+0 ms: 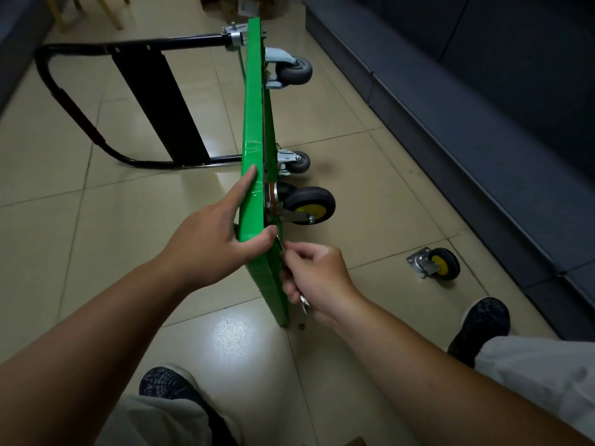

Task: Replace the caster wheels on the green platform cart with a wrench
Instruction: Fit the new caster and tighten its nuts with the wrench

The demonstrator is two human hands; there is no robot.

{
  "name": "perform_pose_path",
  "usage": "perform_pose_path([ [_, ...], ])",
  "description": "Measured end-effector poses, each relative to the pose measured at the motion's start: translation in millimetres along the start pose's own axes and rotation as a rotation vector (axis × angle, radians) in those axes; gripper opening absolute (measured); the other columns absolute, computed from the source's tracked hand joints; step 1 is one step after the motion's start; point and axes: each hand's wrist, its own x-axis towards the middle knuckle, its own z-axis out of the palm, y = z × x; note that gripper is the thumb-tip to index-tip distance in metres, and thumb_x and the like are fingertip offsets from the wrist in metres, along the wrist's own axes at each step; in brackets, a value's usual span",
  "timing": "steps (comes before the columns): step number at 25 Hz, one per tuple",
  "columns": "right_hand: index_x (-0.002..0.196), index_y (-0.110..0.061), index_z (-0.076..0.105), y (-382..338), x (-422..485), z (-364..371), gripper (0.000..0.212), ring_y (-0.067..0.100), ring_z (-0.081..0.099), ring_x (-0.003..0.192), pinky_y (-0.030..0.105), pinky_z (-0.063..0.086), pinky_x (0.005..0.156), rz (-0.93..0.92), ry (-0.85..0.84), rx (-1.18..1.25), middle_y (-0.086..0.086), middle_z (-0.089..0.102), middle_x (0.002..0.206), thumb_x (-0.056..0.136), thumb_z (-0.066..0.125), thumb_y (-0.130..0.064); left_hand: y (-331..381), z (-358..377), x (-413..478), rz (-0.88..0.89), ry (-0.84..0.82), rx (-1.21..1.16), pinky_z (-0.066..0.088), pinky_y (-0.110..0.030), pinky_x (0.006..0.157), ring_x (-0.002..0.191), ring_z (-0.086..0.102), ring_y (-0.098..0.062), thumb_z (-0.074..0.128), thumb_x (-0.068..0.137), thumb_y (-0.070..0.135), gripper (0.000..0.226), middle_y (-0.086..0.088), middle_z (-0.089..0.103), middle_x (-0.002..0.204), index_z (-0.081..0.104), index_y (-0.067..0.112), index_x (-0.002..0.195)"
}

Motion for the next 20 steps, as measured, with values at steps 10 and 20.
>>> perform_pose_path([
  [10,0.136,-0.027,0.057,59,33,-19,0.038,0.004,0.069,0.081,0.024,0.056,0.068,-0.428,0.043,-0.113,-0.016,0.074,0.102,0.103,0.053,-0.009,-5,3,-1,0.075,0.016,-0.021,0.062,-0.033,0.060,0.089,0.071,-0.017,0.043,0.076,0.080,0.095,0.011,0.056,0.132,-0.002,0.055,0.155],
  [20,0.144,-0.022,0.054,95,43,-13,0.040,0.015,0.051,0.136,0.045,0.045,0.111,-0.520,-0.035,-0.070,-0.010,0.060,0.140,0.105,0.047,-0.010,-1,0,0,0.069,0.045,-0.037,0.063,-0.039,0.065,0.086,0.072,-0.025,0.049,0.076,0.077,0.093,0.025,0.050,0.118,0.005,0.055,0.156],
])
